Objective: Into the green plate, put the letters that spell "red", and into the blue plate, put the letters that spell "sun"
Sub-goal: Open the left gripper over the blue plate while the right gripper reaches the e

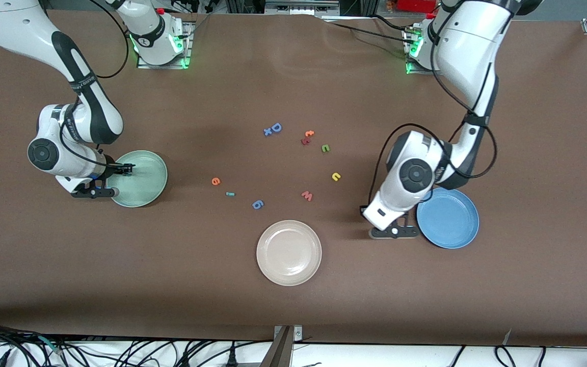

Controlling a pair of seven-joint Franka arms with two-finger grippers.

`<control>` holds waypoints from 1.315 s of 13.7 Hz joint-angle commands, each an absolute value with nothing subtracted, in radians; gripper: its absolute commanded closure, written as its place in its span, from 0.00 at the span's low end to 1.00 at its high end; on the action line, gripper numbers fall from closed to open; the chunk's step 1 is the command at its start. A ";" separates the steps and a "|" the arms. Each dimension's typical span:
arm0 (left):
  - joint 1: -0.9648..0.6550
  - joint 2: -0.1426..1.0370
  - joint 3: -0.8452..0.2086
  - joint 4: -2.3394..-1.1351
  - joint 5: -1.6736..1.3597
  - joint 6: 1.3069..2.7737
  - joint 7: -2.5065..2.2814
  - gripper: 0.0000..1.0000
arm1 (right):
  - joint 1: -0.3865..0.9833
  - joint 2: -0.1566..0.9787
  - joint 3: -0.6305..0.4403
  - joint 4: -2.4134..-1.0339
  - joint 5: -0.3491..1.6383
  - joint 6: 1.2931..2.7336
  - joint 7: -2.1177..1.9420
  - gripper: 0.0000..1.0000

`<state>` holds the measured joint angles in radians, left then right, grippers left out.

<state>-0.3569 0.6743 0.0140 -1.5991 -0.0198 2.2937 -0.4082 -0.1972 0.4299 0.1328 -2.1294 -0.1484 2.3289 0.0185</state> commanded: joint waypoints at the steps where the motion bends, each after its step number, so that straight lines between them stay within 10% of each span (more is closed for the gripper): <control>1: -0.278 0.620 0.008 -1.614 0.017 2.218 -0.381 0.84 | -0.206 0.374 0.144 -2.131 -0.114 2.288 0.014 0.20; 7: -0.025 0.600 0.006 -1.621 0.015 2.132 -0.120 0.81 | -0.201 0.316 0.265 -2.039 0.028 2.148 0.166 0.17; 14: 0.015 0.649 0.006 -1.618 0.015 2.146 -0.103 0.81 | -0.042 0.461 0.362 -1.921 0.012 2.316 0.630 0.13; 15: 0.014 0.650 0.006 -1.617 0.018 2.146 -0.094 0.67 | -0.014 0.486 0.359 -1.913 -0.006 2.350 0.664 0.13; 16: 0.012 0.655 0.006 -1.615 0.018 2.148 -0.039 0.13 | 0.001 0.509 0.359 -1.905 -0.033 2.380 0.698 0.13; 18: 0.015 0.655 0.006 -1.617 0.017 2.148 0.009 0.00 | 0.017 0.554 0.359 -1.904 -0.096 2.431 0.747 0.13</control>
